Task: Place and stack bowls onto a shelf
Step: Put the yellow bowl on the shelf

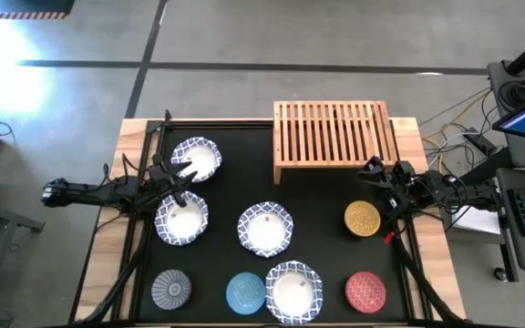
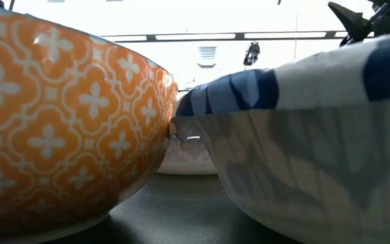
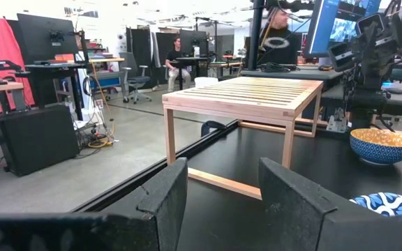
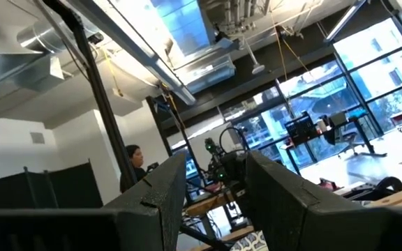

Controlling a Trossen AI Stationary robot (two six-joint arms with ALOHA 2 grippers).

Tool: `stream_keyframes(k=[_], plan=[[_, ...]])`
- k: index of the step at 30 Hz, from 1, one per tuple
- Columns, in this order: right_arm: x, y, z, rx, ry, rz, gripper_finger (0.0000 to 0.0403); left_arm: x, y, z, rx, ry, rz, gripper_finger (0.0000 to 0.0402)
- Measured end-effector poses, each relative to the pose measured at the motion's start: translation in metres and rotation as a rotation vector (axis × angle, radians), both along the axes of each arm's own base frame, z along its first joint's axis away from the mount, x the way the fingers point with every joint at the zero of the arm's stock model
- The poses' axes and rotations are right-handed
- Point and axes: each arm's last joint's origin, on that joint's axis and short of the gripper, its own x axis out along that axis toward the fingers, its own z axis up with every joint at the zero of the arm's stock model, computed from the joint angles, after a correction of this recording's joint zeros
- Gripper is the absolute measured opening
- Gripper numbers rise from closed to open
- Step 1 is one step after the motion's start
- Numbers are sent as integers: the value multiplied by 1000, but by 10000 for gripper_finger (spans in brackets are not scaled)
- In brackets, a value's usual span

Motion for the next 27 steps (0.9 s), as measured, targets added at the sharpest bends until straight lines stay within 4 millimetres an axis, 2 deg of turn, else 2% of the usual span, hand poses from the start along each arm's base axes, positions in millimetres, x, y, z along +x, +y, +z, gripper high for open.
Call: stream_keyframes(k=[4, 12, 17, 21, 27], plan=[[1, 0, -1, 5, 13, -12, 141, 0, 0, 0, 0, 0, 0, 159], [9, -5, -4, 35, 127, -198, 141, 0, 0, 0, 0, 0, 0, 159], [14, -6, 21, 14, 244, -219, 141, 0, 0, 0, 0, 1, 0, 159], [18, -6, 42, 13, 413, -216, 141, 0, 0, 0, 0, 1, 0, 159], [19, -6, 58, 196, 792, -231, 141, 0, 0, 0, 0, 0, 0, 159]])
